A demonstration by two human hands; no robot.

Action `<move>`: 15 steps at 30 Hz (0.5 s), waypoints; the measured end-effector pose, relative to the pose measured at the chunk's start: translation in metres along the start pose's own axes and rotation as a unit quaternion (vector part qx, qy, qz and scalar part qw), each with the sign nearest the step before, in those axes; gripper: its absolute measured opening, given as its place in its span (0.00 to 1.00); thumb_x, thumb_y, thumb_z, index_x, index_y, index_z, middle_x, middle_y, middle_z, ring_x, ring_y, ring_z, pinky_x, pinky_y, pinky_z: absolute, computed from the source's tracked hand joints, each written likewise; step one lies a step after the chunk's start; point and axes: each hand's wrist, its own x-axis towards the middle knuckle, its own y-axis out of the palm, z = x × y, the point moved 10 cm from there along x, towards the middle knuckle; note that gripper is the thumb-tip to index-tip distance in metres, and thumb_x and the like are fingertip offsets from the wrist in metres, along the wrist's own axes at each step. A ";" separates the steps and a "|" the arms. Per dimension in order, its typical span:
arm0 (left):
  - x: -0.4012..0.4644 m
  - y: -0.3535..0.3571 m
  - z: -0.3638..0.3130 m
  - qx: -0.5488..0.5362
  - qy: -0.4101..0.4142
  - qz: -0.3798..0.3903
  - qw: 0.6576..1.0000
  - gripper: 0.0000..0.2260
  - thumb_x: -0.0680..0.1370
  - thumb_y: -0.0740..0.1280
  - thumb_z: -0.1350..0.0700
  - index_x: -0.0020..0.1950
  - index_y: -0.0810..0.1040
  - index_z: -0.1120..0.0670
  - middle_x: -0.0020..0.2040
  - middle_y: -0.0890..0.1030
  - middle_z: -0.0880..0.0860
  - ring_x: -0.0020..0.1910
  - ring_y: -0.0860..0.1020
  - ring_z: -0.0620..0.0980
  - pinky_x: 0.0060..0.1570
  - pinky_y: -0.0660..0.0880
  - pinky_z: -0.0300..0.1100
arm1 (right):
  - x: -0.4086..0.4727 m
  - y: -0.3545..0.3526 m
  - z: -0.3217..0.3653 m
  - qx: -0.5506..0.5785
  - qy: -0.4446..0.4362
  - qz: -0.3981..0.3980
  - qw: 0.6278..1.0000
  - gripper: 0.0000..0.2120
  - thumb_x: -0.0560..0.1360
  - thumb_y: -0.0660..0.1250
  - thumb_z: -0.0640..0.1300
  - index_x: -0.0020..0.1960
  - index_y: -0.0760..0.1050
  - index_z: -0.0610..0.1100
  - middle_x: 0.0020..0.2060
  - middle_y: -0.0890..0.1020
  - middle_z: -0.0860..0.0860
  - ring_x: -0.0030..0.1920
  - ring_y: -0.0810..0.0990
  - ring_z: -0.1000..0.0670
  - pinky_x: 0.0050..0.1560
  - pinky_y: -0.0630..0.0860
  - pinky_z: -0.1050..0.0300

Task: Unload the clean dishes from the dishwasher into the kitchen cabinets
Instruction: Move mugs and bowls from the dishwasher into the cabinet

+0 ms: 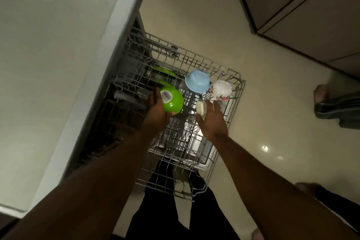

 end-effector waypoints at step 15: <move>-0.188 -0.023 -0.004 -0.043 -0.026 -0.158 0.986 0.43 0.76 0.70 0.56 0.80 0.43 0.57 0.78 0.46 0.61 0.78 0.52 0.60 0.76 0.57 0.52 | -0.126 -0.011 0.020 -0.039 -0.137 0.028 0.989 0.30 0.79 0.63 0.49 0.77 0.57 0.45 0.77 0.55 0.40 0.72 0.64 0.37 0.67 0.68 0.46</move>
